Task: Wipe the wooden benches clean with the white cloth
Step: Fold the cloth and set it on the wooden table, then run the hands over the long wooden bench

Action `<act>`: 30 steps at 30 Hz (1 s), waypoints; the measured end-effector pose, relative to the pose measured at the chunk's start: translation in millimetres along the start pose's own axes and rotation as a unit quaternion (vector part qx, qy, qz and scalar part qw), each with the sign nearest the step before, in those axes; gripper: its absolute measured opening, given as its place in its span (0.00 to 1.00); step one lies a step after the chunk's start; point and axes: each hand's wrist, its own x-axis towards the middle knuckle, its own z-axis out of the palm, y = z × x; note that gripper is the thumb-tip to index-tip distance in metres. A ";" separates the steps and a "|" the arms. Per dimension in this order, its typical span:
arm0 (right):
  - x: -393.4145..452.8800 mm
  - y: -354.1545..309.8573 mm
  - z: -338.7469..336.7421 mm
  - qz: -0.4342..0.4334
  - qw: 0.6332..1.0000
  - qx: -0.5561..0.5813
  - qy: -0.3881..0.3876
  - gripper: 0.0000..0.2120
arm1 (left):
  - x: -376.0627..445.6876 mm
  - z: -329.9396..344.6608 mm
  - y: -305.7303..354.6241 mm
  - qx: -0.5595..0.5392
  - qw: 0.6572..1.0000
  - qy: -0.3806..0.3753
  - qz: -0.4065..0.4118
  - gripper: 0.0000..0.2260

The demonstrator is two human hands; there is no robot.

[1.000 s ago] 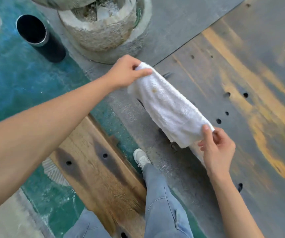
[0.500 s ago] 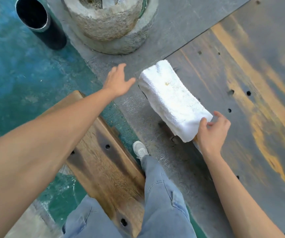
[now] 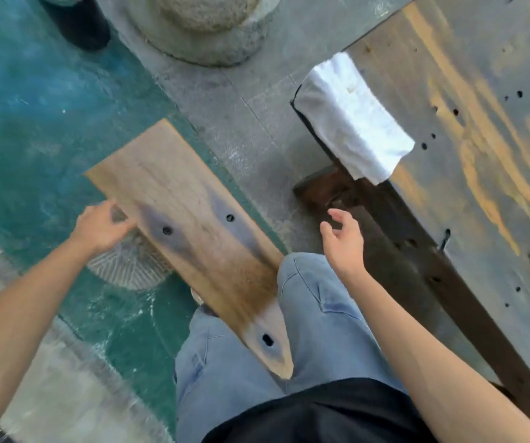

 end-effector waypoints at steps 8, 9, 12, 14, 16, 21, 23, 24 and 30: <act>-43.9 44.3 19.8 0.086 0.996 0.000 -0.017 0.15 | -48.0 73.0 -102.1 0.173 0.967 -0.147 -0.118 0.31; -51.2 56.8 20.3 0.105 0.994 0.004 -0.016 0.16 | -47.1 78.9 -82.1 0.186 0.966 -0.159 -0.084 0.29; -62.4 82.9 17.5 0.175 0.984 0.023 -0.008 0.17 | -46.1 105.0 12.2 0.132 0.980 -0.146 0.035 0.24; -72.3 104.3 12.5 0.231 0.971 0.066 0.006 0.17 | -55.9 131.5 87.9 0.067 0.985 -0.131 0.086 0.22; -84.0 120.8 4.9 0.270 0.953 0.137 0.017 0.16 | -73.7 157.3 154.0 0.000 0.979 -0.147 0.138 0.22; -136.3 186.5 -44.9 0.292 0.910 0.284 0.074 0.16 | -137.0 237.9 262.8 0.066 0.934 -0.220 0.273 0.22; -168.8 221.9 -67.8 0.305 0.886 0.333 0.105 0.15 | -162.3 264.5 278.0 0.119 0.925 -0.218 0.288 0.23; -189.2 240.9 -81.4 0.321 0.867 0.359 0.128 0.15 | -178.8 277.4 280.6 0.145 0.920 -0.212 0.297 0.23; -327.7 363.6 -150.5 0.358 0.788 0.435 0.248 0.12 | -297.5 369.9 267.0 0.269 0.867 -0.191 0.374 0.23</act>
